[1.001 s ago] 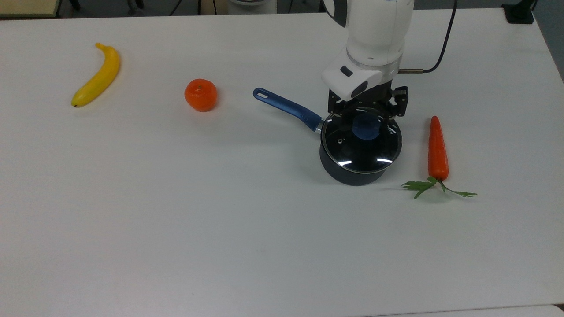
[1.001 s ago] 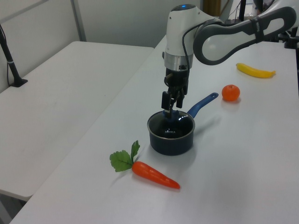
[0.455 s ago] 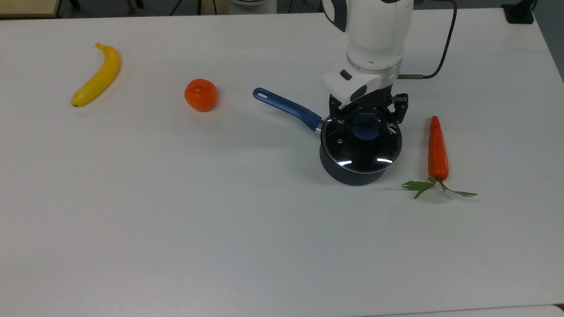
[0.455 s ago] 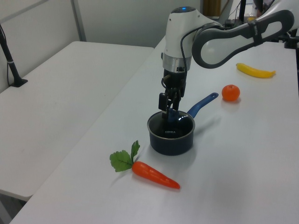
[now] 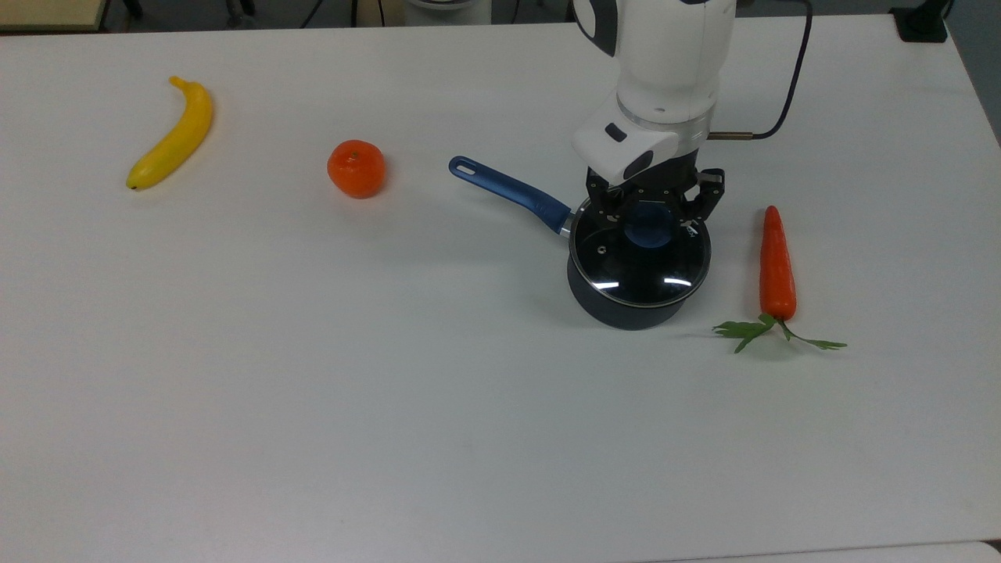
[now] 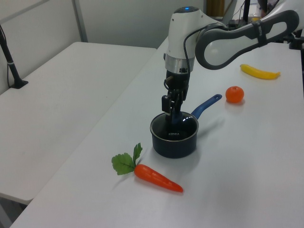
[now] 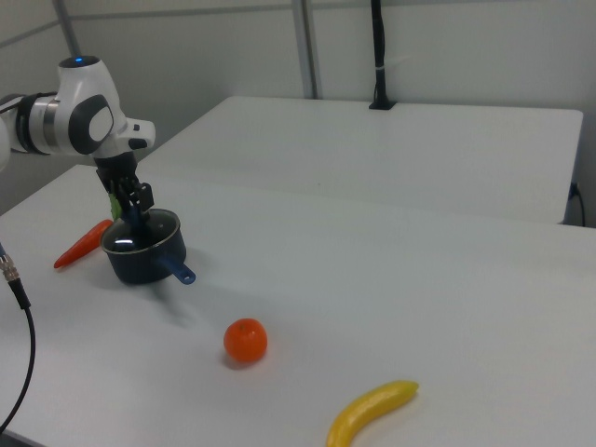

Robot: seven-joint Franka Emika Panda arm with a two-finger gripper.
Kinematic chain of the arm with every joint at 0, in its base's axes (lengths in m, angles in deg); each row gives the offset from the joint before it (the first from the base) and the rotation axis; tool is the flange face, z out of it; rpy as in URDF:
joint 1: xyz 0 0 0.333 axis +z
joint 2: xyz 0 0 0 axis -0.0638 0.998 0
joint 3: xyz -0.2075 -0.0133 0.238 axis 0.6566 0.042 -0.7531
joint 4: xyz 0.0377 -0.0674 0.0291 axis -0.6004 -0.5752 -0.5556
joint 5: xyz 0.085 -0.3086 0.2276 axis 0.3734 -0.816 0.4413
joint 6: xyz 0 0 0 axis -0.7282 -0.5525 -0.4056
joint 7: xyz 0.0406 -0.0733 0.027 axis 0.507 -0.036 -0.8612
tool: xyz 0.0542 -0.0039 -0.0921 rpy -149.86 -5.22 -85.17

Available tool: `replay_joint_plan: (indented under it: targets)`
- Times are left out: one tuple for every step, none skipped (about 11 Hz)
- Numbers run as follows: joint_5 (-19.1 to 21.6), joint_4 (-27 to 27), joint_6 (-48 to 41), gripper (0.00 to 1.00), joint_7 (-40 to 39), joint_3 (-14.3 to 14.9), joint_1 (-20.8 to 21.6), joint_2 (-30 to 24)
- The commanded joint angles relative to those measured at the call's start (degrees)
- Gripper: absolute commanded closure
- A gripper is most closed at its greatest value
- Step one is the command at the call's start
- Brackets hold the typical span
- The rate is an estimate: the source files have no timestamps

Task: Open lid
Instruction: 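Lift the glass lid off the saucepan and carry it aside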

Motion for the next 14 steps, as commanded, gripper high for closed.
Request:
replay_joint_plan:
  targets:
    - [-0.9, 0.3, 0.0, 0.65, 1.3, 0.6, 0.8, -0.2]
    - [-0.7, 0.3, 0.0, 0.65, 1.4, 0.6, 0.8, -0.8]
    - [-0.3, 0.3, 0.0, 0.65, 1.4, 0.6, 0.7, -1.4]
    - [0.0, 0.3, 0.0, 0.66, 1.3, 0.6, 0.5, -2.2]
    - [0.2, 0.3, -0.1, 0.67, 1.3, 0.6, 0.3, -3.3]
    - [0.2, 0.2, -0.7, 0.67, 1.2, 0.7, 0.0, -4.5]
    - [0.3, 0.2, -3.1, 0.67, 1.1, 0.7, -1.1, -5.5]
    - [0.2, 0.2, -4.4, 0.67, 0.8, 0.7, -2.3, -6.7]
    - [0.1, 0.0, -5.1, 0.67, 0.8, 0.8, -3.6, -7.6]
    - [-0.2, -0.1, -5.8, 0.67, 0.4, 1.1, -5.1, -8.2]
    - [-0.1, 0.0, -6.7, 0.67, -1.4, 1.3, -7.5, -8.4]
    - [0.1, -0.1, -7.2, 0.67, -3.1, 1.3, -10.6, -8.4]
    - [0.1, -0.1, -7.1, 0.67, -4.5, 1.2, -13.4, -8.2]
    - [0.1, -0.2, -7.0, 0.66, -6.6, 1.3, -16.1, -7.8]
